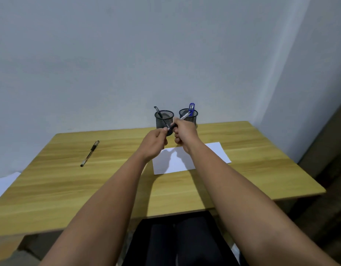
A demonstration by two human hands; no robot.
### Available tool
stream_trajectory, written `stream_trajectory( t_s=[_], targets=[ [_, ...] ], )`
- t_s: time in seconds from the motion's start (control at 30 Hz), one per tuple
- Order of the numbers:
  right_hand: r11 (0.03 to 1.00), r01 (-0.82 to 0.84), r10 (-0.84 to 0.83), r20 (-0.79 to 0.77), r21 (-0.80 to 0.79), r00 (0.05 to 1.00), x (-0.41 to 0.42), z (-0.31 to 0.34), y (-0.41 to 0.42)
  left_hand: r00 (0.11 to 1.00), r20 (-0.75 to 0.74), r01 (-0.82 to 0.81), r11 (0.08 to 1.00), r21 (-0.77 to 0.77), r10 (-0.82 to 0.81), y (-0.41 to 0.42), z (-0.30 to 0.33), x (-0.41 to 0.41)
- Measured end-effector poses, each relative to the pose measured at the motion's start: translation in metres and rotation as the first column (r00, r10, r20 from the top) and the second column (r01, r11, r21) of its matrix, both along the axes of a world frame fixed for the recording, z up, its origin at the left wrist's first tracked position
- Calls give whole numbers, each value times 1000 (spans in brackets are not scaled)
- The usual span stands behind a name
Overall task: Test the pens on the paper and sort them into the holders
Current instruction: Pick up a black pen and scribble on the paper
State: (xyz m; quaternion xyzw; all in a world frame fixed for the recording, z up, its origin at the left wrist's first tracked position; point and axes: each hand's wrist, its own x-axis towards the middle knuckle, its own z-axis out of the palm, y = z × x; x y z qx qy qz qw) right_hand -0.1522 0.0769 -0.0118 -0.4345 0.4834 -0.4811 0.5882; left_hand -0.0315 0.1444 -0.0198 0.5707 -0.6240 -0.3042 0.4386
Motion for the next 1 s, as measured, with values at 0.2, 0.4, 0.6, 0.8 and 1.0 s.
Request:
stream_trajectory(
  t_s=[0.2, 0.4, 0.6, 0.8, 1.0],
  targets=[
    [922, 353, -372, 106, 158, 922, -38, -1, -41, 990, -138, -6, 999, 52, 13, -3, -8, 3],
    [951, 299, -304, -52, -82, 951, -81, -11, -54, 766, 549, -364, 929, -59, 335, -20, -58, 62],
    [970, 165, -192, -148, -177, 970, -89, -49, -45, 435, 832, -410, 898, -159, 346, -38, -87, 92],
    [983, 108, -117, -56, -148, 992, -76, -79, -53, 634, 702, -109, 936, -335, 325, -35, -100, 79],
    [990, 21, -40, -133, -137, 990, -73, -98, -61, 636, 767, 121, 971, -207, 84, -26, -111, 66]
  ],
)
